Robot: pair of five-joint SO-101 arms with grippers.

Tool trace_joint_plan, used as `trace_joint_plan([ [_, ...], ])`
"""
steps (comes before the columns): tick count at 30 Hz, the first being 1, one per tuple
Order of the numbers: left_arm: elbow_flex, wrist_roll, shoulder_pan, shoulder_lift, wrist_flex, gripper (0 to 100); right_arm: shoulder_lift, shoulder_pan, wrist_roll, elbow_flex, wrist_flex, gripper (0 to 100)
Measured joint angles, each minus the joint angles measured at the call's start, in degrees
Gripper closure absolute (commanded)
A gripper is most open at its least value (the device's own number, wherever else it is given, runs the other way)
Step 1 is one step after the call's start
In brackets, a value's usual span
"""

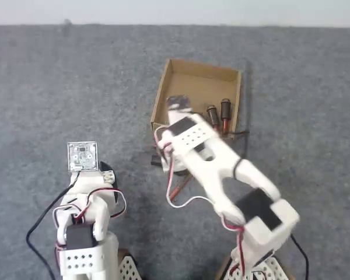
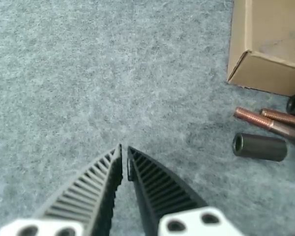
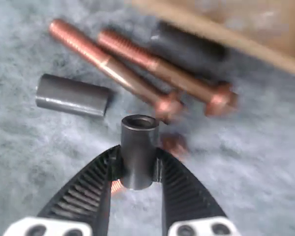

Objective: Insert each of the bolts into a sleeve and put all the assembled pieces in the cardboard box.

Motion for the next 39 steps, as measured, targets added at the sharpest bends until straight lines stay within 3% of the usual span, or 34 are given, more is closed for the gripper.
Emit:
trace_joint_plan([
  [10,0.0,0.0,0.0,0.0,0.0,98,-12.66,15.65,8.88,3.96,9.85,99.1],
  [23,0.0,0.0,0.0,0.0,0.0,98,-30.24,34.64,9.93,29.45,-2.81,99.1],
  [36,0.0,0.0,0.18,0.0,0.0,98,-41.05,53.27,22.33,47.12,-10.37,99.1],
  [39,0.0,-1.32,3.34,0.0,1.49,98,-41.05,56.88,24.53,48.35,-11.34,99.1],
])
